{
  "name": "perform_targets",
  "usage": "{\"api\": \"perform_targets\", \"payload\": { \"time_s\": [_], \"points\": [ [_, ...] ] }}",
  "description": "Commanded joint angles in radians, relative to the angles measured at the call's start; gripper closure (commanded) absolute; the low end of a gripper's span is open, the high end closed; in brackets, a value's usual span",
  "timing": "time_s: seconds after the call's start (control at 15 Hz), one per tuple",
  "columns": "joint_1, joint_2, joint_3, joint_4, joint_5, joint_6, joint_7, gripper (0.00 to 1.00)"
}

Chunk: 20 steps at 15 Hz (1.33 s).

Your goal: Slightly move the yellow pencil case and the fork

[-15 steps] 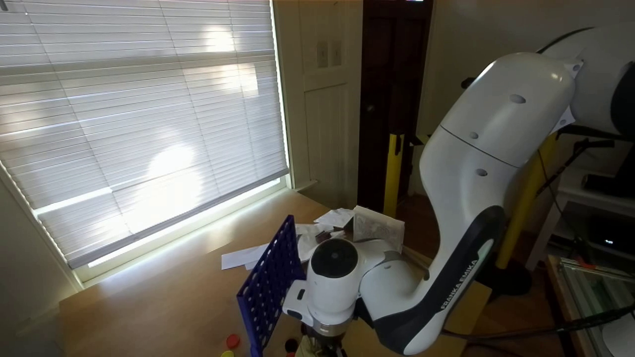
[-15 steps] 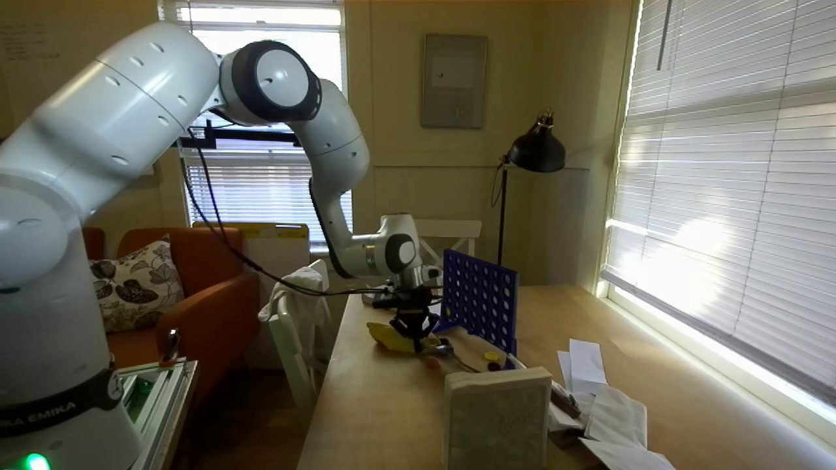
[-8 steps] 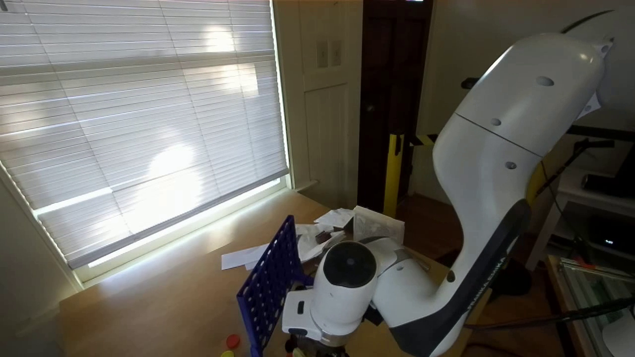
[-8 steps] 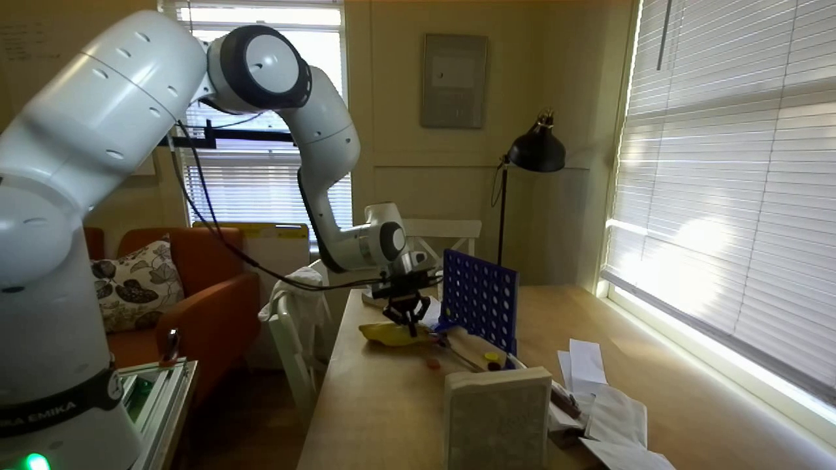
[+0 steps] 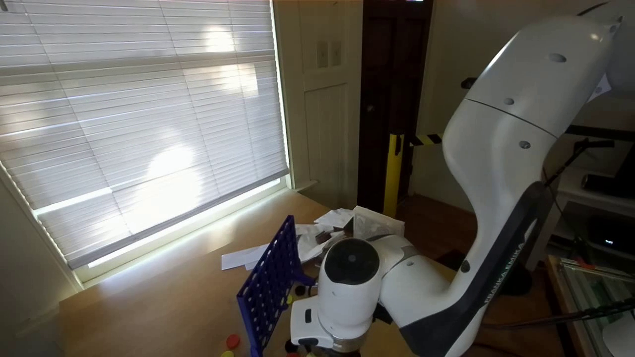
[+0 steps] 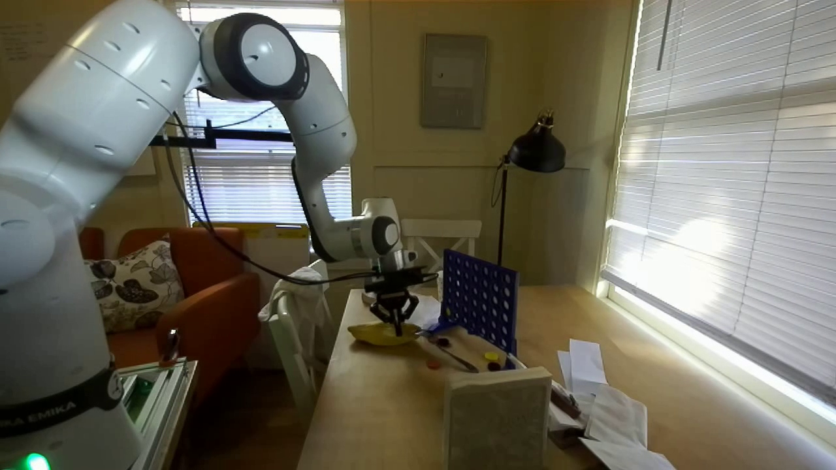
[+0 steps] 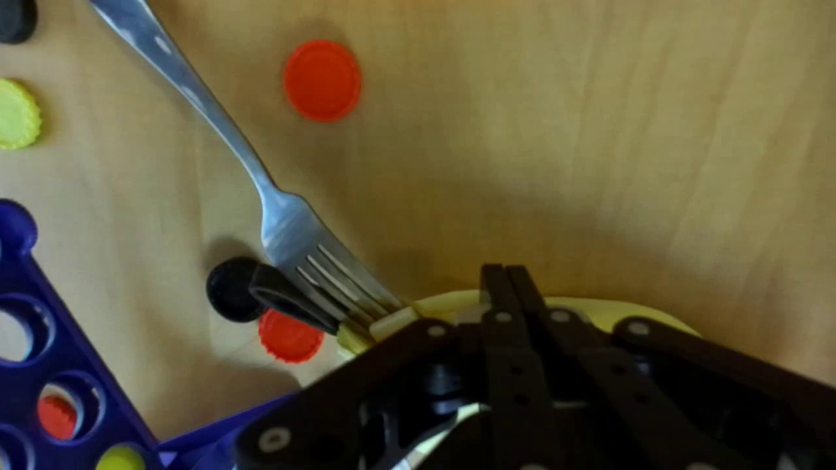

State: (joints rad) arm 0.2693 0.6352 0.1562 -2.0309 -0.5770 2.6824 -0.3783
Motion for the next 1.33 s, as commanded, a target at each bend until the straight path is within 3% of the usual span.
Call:
{"api": "perform_targets", "payload": {
  "time_s": [0.0,0.33,0.6,0.67,0.73,1.27],
  "points": [
    [-0.119,0.019,0.113,0.0,0.139,-0.094,-0.208,1.0],
    [-0.229,0.073,0.209,0.046,0.275,-0.188,-0.507,1.0],
    [-0.186,0.102,0.174,0.105,0.283,-0.291,-0.606,1.0],
    [-0.171,0.105,0.163,0.117,0.278,-0.309,-0.608,0.8],
    [-0.158,0.105,0.153,0.124,0.272,-0.322,-0.609,0.71],
    [-0.067,0.007,0.076,0.054,0.088,-0.371,-0.725,0.17]
  ]
}}
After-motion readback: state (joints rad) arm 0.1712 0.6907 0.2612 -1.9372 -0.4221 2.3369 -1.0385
